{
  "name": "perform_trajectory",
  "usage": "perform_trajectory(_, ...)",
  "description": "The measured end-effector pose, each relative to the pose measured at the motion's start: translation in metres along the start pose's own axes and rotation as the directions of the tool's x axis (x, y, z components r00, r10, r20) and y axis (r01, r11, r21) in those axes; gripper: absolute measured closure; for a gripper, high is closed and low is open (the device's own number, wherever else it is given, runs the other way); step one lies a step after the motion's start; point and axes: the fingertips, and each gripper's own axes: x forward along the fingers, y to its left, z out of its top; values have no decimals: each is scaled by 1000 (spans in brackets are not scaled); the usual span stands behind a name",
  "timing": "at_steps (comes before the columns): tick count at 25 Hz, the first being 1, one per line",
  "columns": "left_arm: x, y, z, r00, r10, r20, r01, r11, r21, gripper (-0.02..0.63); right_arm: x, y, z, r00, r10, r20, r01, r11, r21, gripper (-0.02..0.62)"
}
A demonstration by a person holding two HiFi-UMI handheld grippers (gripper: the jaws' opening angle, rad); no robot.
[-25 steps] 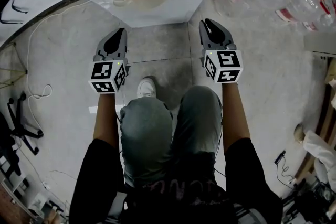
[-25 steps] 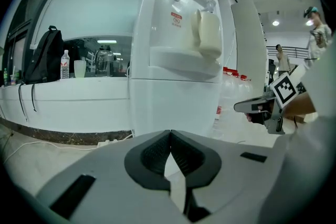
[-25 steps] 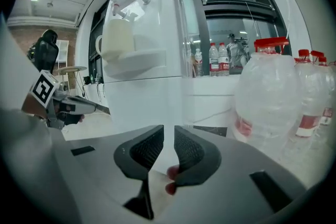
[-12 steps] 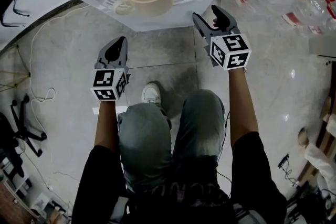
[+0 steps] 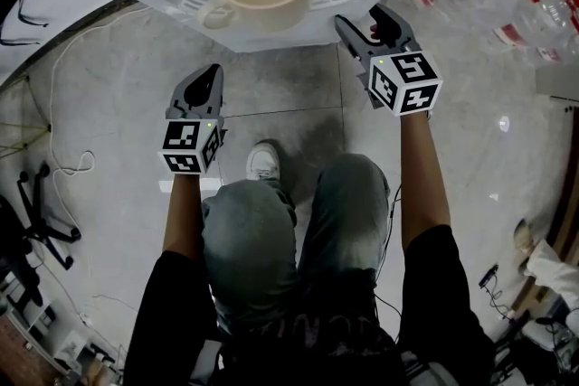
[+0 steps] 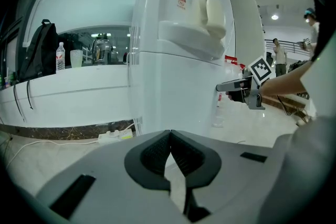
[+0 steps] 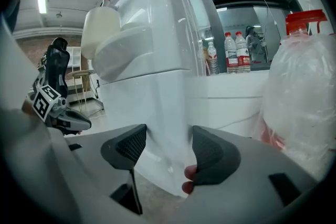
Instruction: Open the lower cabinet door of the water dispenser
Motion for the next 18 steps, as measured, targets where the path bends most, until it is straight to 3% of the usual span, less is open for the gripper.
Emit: perform_trajectory(18, -3, -12, -2, 999, -36, 6, 36, 999, 5, 594, -4, 1, 3, 998, -63, -32, 62, 998, -23, 327)
